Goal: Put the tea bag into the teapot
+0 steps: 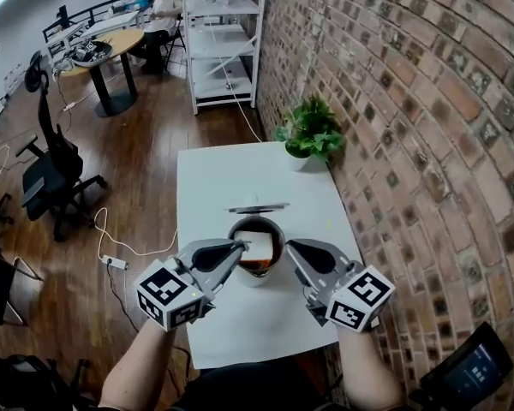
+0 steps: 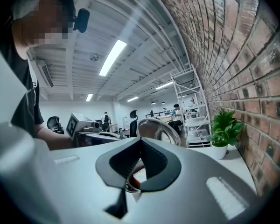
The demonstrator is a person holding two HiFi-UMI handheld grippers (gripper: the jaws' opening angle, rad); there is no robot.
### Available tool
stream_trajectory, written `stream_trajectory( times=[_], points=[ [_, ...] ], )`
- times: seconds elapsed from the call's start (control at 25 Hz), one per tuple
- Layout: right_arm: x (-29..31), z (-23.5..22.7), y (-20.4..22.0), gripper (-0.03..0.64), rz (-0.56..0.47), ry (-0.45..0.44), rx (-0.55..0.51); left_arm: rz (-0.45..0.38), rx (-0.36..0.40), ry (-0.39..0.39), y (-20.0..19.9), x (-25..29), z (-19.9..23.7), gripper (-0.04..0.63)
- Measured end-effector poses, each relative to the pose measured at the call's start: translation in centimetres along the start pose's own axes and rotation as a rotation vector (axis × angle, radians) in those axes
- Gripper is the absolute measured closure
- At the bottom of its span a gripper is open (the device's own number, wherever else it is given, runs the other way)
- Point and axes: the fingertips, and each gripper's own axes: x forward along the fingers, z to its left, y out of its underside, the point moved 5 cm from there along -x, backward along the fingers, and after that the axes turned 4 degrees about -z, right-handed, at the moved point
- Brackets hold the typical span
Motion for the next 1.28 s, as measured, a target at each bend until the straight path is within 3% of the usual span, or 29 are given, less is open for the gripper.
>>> stream_trajectory(
  times=[0.48,1.12,1.28],
  points=[
    [0.7,-1.6,0.3,0.615,0.032,-0.015,-0.04,0.12,0.031,-0.069,3.2,3.8,2.7,0.578],
    [1.5,-2.6,-0.2,0.615,0.008,-0.036,-0.041,0.097,0.035,-0.071,2.9,4.1,2.7,0.575],
    [1.4,-2.8,-0.1,0.615,0.005,-0.024,-0.037,0.12,0.034,-0.064,3.4,4.2,2.6,0.488]
  ],
)
